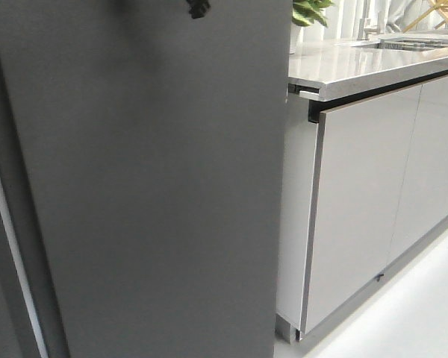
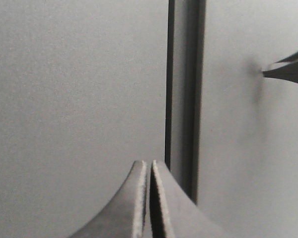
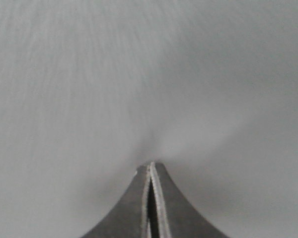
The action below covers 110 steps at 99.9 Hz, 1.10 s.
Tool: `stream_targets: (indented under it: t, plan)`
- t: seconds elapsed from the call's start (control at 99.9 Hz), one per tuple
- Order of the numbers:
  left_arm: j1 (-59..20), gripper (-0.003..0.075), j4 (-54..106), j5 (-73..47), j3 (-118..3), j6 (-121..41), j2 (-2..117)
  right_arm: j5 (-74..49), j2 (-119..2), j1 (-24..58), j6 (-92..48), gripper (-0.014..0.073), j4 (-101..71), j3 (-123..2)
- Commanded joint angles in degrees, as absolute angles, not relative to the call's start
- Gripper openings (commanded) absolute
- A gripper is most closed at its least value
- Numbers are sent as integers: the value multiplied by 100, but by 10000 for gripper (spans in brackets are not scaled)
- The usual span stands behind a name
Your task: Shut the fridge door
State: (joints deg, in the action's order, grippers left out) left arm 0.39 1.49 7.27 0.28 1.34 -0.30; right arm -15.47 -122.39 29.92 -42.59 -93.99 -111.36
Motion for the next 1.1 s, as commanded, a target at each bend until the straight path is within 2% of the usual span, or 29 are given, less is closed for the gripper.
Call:
stream_targets:
  t: [0.0, 0.3, 1.091]
  plan:
    - [23, -20, 172, 1144, 230, 145, -87, -1649, -12150, 3029, -4389, -73, -9612, -11700]
    - [23, -20, 172, 1144, 230, 145, -87, -1688, -12705, 3094, -4588, -73, -9601, -12468]
    - [23, -20, 172, 1144, 230, 145, -87, -2536, -12715, 3069, -4540, -73, -9713, -12479]
